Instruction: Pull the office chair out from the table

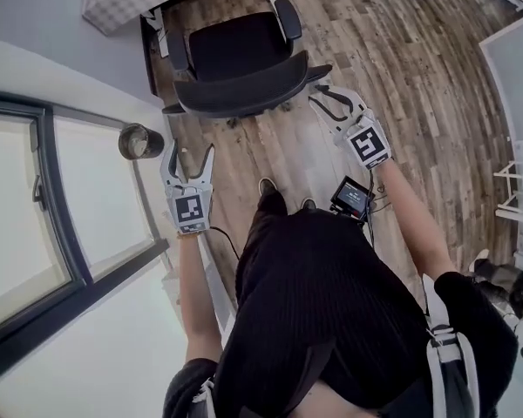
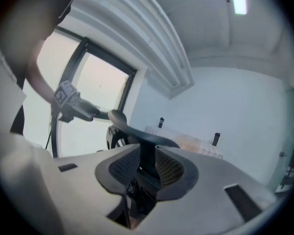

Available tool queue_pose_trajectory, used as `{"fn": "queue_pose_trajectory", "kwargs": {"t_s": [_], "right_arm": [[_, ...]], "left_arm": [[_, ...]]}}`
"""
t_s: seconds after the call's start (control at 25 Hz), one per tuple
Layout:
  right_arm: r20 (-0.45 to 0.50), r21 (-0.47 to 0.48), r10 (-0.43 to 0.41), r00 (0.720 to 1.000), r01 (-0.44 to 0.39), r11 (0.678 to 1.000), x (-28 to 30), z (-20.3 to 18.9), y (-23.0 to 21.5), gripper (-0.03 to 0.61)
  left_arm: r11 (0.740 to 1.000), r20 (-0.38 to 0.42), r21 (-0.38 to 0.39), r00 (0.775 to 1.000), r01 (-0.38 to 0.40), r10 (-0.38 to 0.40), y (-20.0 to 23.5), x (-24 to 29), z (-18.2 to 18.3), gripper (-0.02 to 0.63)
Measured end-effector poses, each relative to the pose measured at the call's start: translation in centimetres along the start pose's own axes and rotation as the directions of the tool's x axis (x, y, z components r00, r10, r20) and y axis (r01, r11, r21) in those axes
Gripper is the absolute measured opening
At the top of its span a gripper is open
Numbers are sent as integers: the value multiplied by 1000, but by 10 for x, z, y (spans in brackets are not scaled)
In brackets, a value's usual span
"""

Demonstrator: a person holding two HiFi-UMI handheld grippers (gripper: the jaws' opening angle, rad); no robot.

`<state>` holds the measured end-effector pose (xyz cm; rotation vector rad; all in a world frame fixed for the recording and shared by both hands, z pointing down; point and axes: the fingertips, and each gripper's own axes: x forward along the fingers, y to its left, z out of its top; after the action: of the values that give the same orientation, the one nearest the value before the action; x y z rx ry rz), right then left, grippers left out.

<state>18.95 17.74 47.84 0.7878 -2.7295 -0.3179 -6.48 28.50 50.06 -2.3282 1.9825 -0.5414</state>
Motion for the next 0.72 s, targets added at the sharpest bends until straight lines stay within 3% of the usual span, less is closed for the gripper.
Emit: {"fn": "queue_pose_trajectory", "kwargs": {"t_s": [0.12, 0.24, 0.28, 0.48, 0.6, 0.72], "right_arm": [[134, 108, -76, 988, 62, 992, -15, 44, 6, 106], [219, 157, -121, 968, 87, 984, -19, 81, 20, 106], [238, 161, -125, 963, 88, 983, -18, 90, 27, 106], [266, 240, -173, 948, 109, 965, -12, 116, 48, 86], [313, 269, -217, 925, 134, 954, -10, 136, 57, 55], [331, 287, -219, 918, 123, 950, -9, 150, 69, 49]], "left_arm": [[998, 81, -59, 996, -30, 35, -17, -10, 33, 318], [992, 145, -118, 988, -36, 53, -29, -12, 68, 309], [991, 164, -129, 985, -33, 54, -32, -12, 78, 266], [990, 246, -133, 967, -38, 70, -45, -10, 123, 252], [987, 286, -145, 952, -73, 112, -44, -16, 142, 216], [984, 310, -141, 940, -104, 144, -47, -22, 152, 213]]}}
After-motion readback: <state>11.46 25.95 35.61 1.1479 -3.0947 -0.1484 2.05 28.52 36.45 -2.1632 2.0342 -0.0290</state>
